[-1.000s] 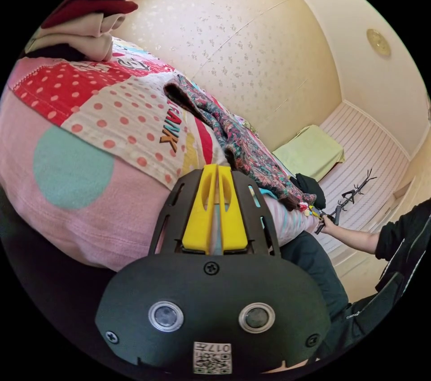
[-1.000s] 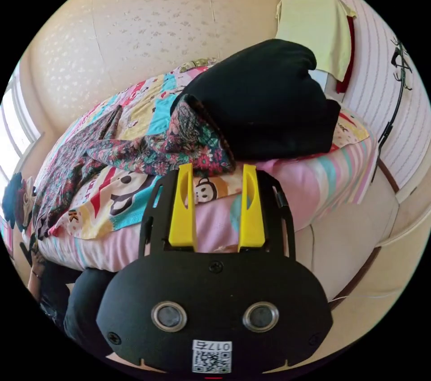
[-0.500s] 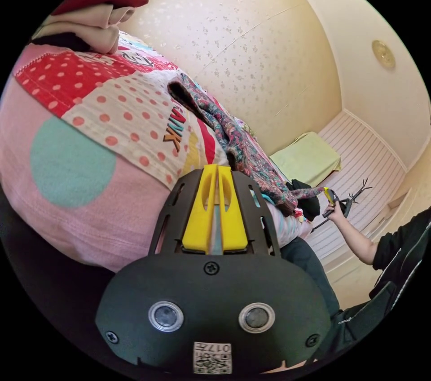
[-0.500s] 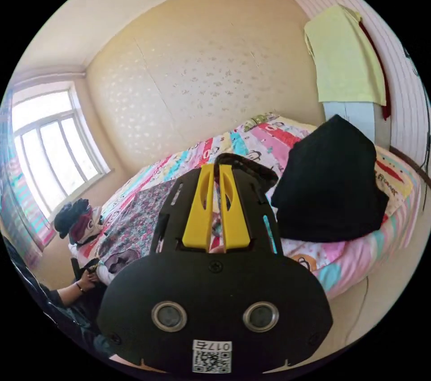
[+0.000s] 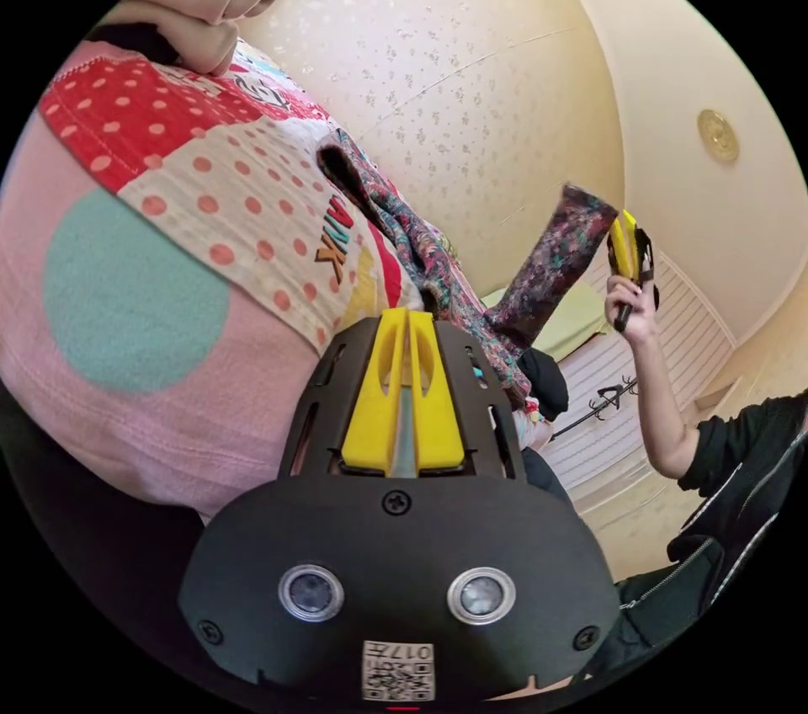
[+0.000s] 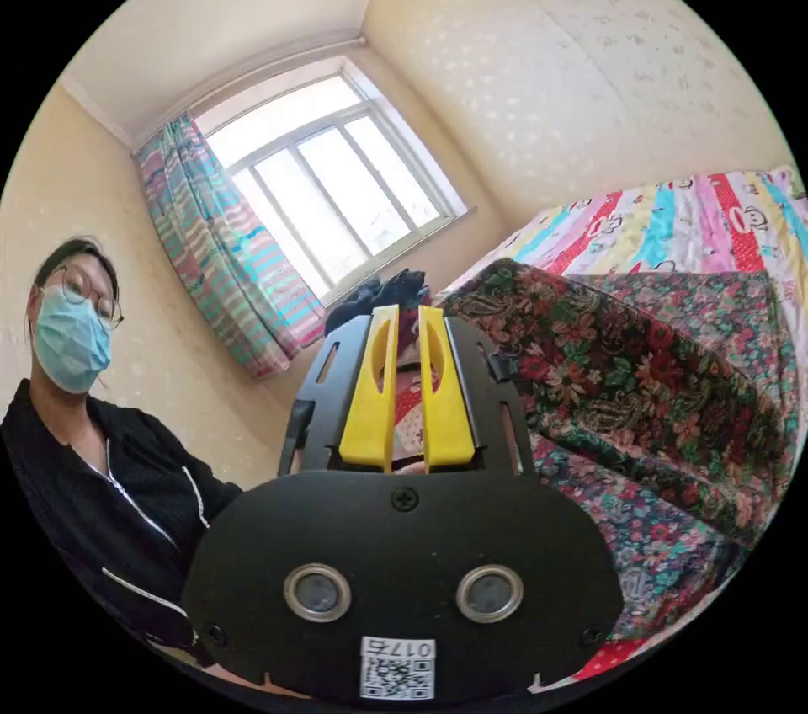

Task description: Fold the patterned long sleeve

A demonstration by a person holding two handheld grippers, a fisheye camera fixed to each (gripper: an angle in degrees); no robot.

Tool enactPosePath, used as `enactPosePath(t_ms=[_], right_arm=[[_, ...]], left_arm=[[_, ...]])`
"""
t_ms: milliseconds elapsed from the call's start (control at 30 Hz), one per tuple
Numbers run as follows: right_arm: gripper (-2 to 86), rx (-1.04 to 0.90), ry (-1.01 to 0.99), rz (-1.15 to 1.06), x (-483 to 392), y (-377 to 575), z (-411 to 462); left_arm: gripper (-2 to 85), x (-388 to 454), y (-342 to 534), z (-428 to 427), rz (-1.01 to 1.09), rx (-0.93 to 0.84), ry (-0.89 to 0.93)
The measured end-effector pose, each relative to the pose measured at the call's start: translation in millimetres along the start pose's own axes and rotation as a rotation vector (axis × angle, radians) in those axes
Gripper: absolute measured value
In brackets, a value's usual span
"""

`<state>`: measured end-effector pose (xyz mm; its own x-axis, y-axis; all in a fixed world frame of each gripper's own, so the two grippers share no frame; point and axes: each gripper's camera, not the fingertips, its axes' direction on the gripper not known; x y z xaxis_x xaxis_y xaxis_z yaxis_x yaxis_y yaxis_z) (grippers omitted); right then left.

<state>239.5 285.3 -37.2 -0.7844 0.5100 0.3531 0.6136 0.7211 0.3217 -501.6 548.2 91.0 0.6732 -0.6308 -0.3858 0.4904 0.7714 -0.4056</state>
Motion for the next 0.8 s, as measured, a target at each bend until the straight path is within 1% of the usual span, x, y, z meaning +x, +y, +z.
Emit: enactPosePath(t_ms=[33, 67, 133, 200, 233, 267, 300, 333, 367, 433, 533, 567, 600, 633, 667, 733, 767, 800], right_arm=[[6.5, -0.034, -0.016, 0.017, 2.6, 36.7, 28.8], [7.5, -0.03, -0.016, 0.019, 2.3, 67.7, 45.7], [9.1, 0.031, 0.01, -0.019, -3.4, 97.5, 50.3], [11.0, 0.097, 0.089, -0.087, -13.1, 103.3, 39.0], [11.8, 0.096, 0.178, -0.15, -21.1, 95.5, 28.3], [12.3, 0.051, 0.29, -0.2, -27.7, 80.8, 17.5], [12.6, 0.021, 0.35, -0.218, -30.2, 72.7, 12.5], [13.2, -0.039, 0.473, -0.238, -32.9, 57.3, 3.1], [13.8, -0.09, 0.599, -0.238, -33.0, 45.4, -4.8], [14.4, -0.146, 0.751, -0.22, -27.1, 37.9, -12.4], [14.9, -0.242, 0.877, -0.108, 7.7, 55.4, -13.7], [14.9, -0.282, 0.903, -0.035, 30.7, 72.9, -12.0], [14.9, -0.306, 0.893, 0.014, 43.2, 82.8, -11.2], [15.0, -0.347, 0.85, 0.125, 64.9, 100.2, -11.2], [15.3, -0.296, 0.82, 0.158, 70.0, 112.4, -16.0], [15.8, -0.185, 0.807, 0.147, 57.3, 117.8, -29.3], [16.0, -0.129, 0.805, 0.145, 47.5, 115.1, -40.5], [16.1, -0.086, 0.802, 0.134, 41.0, 113.5, -47.9]], left_arm=[[-0.6, -0.9, -1.1, -1.0, -0.008, -0.002, 0.014], [-0.7, -1.3, -1.6, -1.5, -0.012, -0.003, 0.021], [-0.8, -2.4, -3.3, -3.2, -0.025, -0.006, 0.052], [-0.9, -2.5, -4.3, -3.8, -0.035, -0.007, 0.063], [-0.9, -1.8, -5.0, -3.6, -0.038, -0.008, 0.061], [-0.9, -1.3, -5.4, -3.3, -0.039, -0.009, 0.059], [-0.8, -0.2, -6.5, -2.5, -0.042, -0.011, 0.052], [-0.8, 0.9, -8.1, -1.1, -0.046, -0.016, 0.046], [-0.7, 1.4, -9.0, -0.2, -0.048, -0.019, 0.043], [-0.5, 3.2, -12.0, 2.7, -0.057, -0.031, 0.038], [-0.3, 6.2, -11.9, 4.7, -0.065, -0.03, 0.037], [-0.2, 6.9, -11.6, 4.9, -0.065, -0.029, 0.038], [0.0, 8.4, -11.0, 5.4, -0.065, -0.028, 0.046], [0.4, 9.3, -10.8, 5.6, -0.075, -0.027, 0.065], [0.8, 9.7, -11.0, 5.7, -0.081, -0.028, 0.079], [5.6, 15.4, -13.9, 6.3, -0.089, -0.053, 0.154], [6.2, 18.7, -15.0, 5.9, -0.086, -0.063, 0.162], [7.6, 29.4, -17.7, 3.4, -0.048, -0.072, 0.172]])
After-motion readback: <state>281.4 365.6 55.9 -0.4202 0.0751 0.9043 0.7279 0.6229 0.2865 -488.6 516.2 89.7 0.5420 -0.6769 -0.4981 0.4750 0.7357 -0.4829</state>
